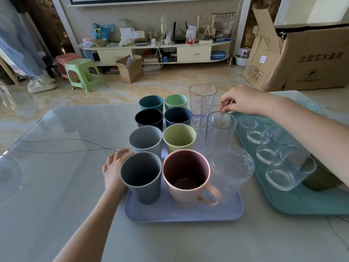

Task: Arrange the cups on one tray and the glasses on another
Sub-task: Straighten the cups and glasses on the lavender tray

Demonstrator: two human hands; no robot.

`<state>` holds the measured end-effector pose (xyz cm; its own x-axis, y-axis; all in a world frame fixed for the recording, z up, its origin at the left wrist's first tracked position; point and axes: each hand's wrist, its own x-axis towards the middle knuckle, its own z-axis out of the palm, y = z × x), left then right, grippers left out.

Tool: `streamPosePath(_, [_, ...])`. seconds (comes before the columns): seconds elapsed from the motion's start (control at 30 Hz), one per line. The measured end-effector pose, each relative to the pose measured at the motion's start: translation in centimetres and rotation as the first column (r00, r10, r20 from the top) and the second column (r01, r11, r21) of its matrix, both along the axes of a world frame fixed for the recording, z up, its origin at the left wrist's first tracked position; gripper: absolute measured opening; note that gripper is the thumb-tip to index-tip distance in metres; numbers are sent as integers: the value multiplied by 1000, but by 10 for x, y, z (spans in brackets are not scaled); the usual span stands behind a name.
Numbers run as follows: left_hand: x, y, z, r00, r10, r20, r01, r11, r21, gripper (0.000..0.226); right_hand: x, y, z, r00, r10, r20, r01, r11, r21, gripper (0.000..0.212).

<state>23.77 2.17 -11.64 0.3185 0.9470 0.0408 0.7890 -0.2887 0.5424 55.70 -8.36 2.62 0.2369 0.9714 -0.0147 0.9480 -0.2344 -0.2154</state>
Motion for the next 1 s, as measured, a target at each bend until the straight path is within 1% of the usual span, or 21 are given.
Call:
streamPosePath(0.17, [1,-4,3,1000,-1,9,1,1000,9,34,-5,-1,-10,998,2,-67,4,997,83,12])
streamPosePath(0.33, [-1,-3,2,1000,-11,-21,12,1000,18,36,-7,4,-7,998,7,-67,-5,999,33,15])
streamPosePath(0.43, [0,-5,4,1000,-10,9,10,1000,6,35,-7,2,-7,998,9,-58,-8,999,32,17])
streamPosePath(0.57, [-1,-5,4,1000,-25,-6,25,999,21,35,-7,2,-6,999,4,-38,-4,1000,6,14])
streamPosePath(0.63, [-1,-5,5,1000,-22,0,22,1000,17,35,-5,2,-1,1000,-5,-17,4,999,-44,25])
streamPosePath(0.7, [-1,-6,6,1000,-18,-1,18,1000,13,36,-2,1,8,997,-41,-65,36,997,-75,43])
streamPosePath(0.77, [-1,-6,6,1000,-26,-11,26,1000,14,35,1,1,16,992,-72,-101,71,997,-14,50])
streamPosePath(0.87, [0,-8,8,1000,-25,10,25,1000,11,34,11,12,20,993,-107,-53,112,987,114,51])
streamPosePath(0.9, [1,-9,9,1000,-22,21,22,1000,10,33,12,19,18,994,-107,-30,109,988,108,51])
streamPosePath(0.93, [1,-10,10,999,-18,27,18,1000,6,33,12,26,15,995,-96,-11,97,993,69,50])
streamPosePath(1.0, [1,-11,11,999,-18,29,18,1000,7,32,10,40,6,998,-65,6,65,997,-40,39])
